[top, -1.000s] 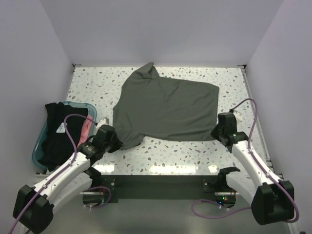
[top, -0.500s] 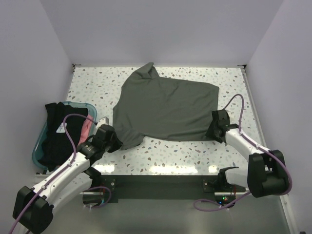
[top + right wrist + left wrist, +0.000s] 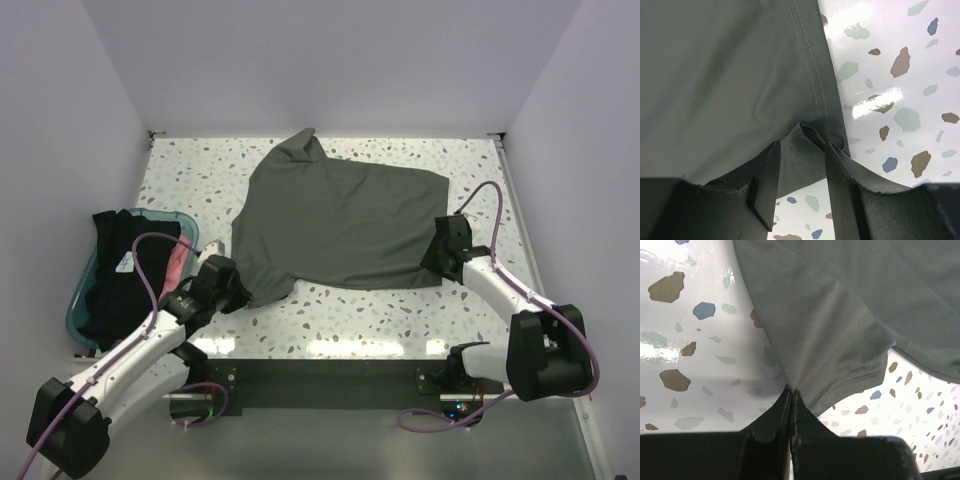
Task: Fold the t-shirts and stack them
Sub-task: Fold the tshirt
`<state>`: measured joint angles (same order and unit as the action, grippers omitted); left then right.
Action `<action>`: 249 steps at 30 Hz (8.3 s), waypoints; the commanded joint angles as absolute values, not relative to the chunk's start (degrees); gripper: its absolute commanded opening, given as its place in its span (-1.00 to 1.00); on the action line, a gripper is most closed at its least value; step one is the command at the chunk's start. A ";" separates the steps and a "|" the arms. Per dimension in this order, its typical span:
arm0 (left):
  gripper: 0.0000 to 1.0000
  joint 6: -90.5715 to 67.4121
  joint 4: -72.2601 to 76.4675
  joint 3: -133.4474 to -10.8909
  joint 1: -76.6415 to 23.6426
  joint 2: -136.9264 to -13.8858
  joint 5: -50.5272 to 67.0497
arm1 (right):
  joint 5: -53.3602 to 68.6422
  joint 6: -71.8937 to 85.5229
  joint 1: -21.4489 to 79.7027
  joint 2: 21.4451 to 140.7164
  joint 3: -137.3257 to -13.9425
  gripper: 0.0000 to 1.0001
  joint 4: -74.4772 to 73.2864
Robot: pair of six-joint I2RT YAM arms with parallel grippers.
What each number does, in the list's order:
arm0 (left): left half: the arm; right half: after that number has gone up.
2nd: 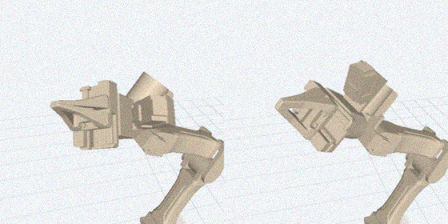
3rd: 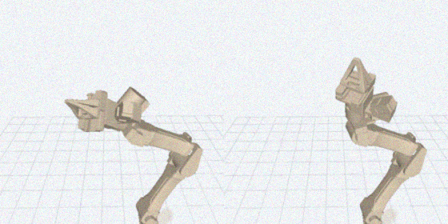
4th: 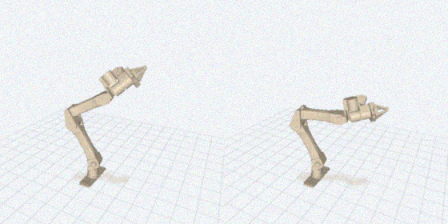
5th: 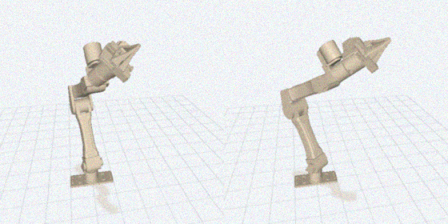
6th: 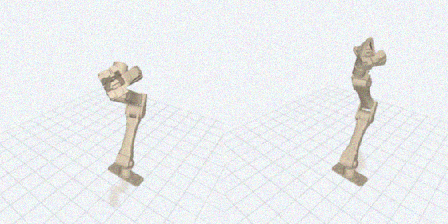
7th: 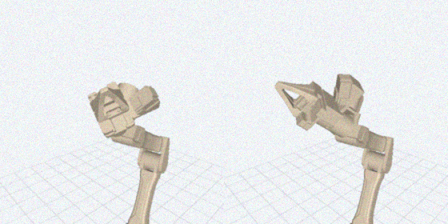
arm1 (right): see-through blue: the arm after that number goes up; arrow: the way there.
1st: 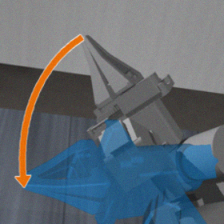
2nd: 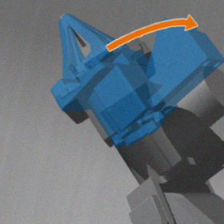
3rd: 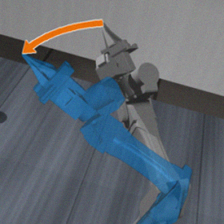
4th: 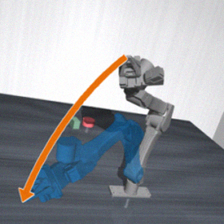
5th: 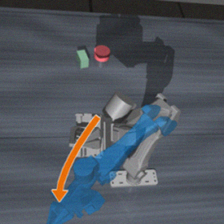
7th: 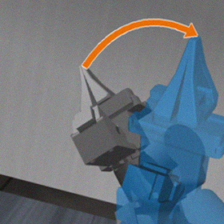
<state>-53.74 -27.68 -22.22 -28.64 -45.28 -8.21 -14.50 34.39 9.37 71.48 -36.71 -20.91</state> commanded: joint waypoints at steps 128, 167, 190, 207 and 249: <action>0.40 -53.88 -5.71 -49.47 -12.13 -91.84 -12.57 | -9.93 42.63 -1.93 85.16 -42.36 0.11 -18.28; 0.57 -59.78 -34.19 -38.31 -13.54 -60.92 -22.85 | -1.76 33.84 -10.90 62.41 -39.81 0.32 -34.63; 0.65 -2.65 -9.31 -111.84 -18.37 -126.37 -5.36 | -1.84 20.75 2.72 112.14 -91.22 0.01 -23.91; 0.47 0.44 -4.93 -121.64 -18.28 -142.55 -2.46 | -4.57 19.07 1.50 115.75 -93.87 -0.03 -19.78; -0.67 -4.83 3.86 -116.37 -17.31 -143.52 -5.45 | -4.40 19.69 -2.81 120.05 -92.81 -0.09 -19.77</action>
<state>-4.03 -1.50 -116.57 -17.91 -145.51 -4.32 -3.55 20.25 -2.20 118.91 -91.57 -21.37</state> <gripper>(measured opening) 0.188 0.459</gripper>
